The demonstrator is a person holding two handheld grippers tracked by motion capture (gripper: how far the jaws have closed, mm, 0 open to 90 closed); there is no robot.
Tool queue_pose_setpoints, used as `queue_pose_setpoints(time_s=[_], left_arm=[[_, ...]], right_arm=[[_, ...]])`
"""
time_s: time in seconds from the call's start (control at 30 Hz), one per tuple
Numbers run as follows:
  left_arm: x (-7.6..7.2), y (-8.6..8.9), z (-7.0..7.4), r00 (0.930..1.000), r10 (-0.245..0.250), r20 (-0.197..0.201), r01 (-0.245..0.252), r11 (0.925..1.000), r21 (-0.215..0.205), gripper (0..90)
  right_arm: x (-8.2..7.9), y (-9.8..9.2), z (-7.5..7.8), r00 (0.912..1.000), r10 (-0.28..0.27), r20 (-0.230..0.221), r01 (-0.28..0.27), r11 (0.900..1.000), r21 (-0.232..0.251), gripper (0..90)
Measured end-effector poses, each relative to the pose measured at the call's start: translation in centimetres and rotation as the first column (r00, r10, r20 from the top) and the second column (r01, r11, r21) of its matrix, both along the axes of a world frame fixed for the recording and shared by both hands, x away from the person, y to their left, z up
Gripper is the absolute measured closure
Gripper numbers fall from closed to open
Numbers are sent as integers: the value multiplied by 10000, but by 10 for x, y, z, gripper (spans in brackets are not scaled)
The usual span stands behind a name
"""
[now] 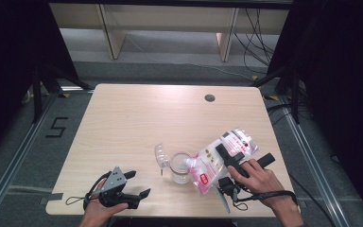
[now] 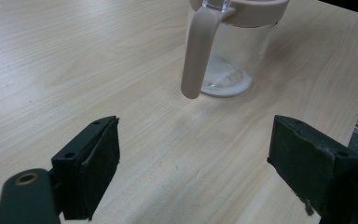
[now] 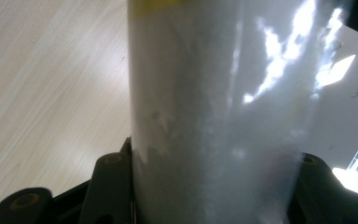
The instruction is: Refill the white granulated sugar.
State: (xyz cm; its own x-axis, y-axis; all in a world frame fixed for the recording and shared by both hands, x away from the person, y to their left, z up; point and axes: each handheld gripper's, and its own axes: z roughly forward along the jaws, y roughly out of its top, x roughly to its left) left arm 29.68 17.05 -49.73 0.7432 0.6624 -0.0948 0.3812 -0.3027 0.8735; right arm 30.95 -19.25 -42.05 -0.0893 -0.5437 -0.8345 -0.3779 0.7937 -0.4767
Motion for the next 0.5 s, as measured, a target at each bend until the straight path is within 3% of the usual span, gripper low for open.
queue_pose_setpoints(time_s=[0.03,0.1,0.2,0.23,0.27,0.3,0.5], left_arm=[[0,1,0,10000,-31,14,31,9998,177,161],[0,0,0,10000,10,-1,-10,10000,-5,160],[0,0,0,10000,22,3,-23,10000,17,160],[0,-1,0,10000,53,-22,-53,9999,-106,160],[0,-1,0,10000,52,-21,-52,9999,-108,161],[0,0,0,10000,31,-4,-31,10000,11,161],[-1,-1,0,10000,37,-24,-38,10000,-57,161]], right_arm=[[0,0,0,10000,-1,-4,1,10000,3,536],[-1,0,-3,9998,-191,-112,195,9992,347,536],[-1,0,-3,9998,-163,-117,166,9994,303,537],[0,0,-1,10000,-15,-44,15,10000,61,537],[-1,0,-3,9998,-191,-102,194,9992,338,537],[0,0,0,10000,1,9,-1,10000,-73,537],[-1,0,2,10000,-17,19,17,10000,-40,538]])
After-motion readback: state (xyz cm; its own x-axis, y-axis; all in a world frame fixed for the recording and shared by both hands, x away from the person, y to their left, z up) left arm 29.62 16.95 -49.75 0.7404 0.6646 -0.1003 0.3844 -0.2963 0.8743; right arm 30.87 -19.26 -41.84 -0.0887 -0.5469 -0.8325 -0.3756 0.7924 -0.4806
